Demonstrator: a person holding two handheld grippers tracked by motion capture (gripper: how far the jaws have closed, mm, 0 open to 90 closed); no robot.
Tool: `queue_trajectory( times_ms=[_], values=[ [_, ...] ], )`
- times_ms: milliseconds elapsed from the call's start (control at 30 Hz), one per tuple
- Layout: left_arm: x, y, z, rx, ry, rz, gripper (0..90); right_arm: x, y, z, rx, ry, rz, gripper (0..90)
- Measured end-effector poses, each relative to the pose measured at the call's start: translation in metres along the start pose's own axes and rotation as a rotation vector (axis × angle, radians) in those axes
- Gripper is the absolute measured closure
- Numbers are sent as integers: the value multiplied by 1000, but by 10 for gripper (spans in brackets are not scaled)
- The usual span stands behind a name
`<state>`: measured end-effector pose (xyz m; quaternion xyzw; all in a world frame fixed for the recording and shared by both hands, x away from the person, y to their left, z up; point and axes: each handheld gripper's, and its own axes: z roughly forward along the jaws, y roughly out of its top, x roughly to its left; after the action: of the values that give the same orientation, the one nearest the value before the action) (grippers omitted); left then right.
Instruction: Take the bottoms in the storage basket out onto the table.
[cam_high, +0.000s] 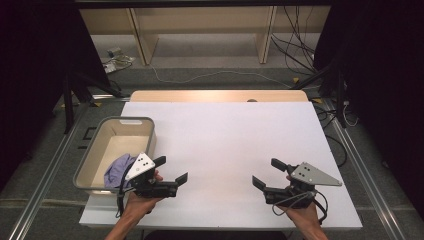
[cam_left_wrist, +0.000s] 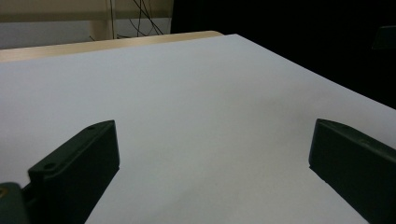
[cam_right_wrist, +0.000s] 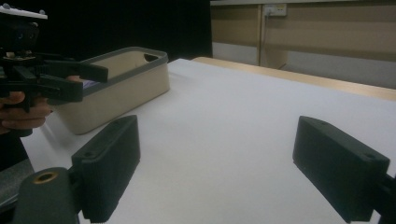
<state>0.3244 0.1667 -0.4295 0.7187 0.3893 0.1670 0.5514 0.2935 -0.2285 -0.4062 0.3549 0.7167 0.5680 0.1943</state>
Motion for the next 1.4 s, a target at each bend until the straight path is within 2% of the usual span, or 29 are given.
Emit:
queue_trajectory(
  times_ms=[200, 367, 400, 467, 533, 567, 600, 667, 900, 1100, 1167, 1233, 1300, 1400],
  values=[
    [0, 0, 2, 2, 9, 4, 13, 0, 0, 1, 7, 3, -6, 158],
    [1, 0, 3, 10, 24, 32, 13, 0, 0, 1, 10, 5, -4, 158],
    [1, 1, 3, 6, 37, 44, 13, 0, 0, 1, 11, 4, -4, 158],
    [3, 2, 2, -2, 45, 36, 13, -1, 0, 1, 12, 6, -1, 158],
    [5, 4, 3, -5, 77, 66, 13, -1, 0, 1, 12, 5, -1, 158],
    [5, 4, 3, -5, 77, 66, 14, -1, 0, 1, 12, 4, -1, 159],
    [8, 5, 3, -3, 108, 72, 15, -1, -1, 2, 13, 1, -2, 158],
    [11, 6, 4, -6, 115, 58, 15, -1, -1, 2, 17, -5, -4, 158],
    [12, 10, 4, -5, 128, 52, 17, -2, -1, 2, 22, -10, 0, 159],
    [18, 18, 3, 7, 166, 41, 24, -2, -2, 3, 20, -11, 2, 159],
    [23, 22, 2, 17, 170, 36, 24, -2, -2, 4, 24, -13, 5, 159],
    [28, 27, 3, 37, 155, 20, 27, -2, -2, 4, 23, -14, 7, 159],
    [30, 29, 3, 53, 155, 22, 27, -2, -2, 5, 23, -15, 6, 158],
    [38, 37, 7, 77, 176, 17, 34, -2, -2, 5, 25, -15, 9, 159]
  ],
)
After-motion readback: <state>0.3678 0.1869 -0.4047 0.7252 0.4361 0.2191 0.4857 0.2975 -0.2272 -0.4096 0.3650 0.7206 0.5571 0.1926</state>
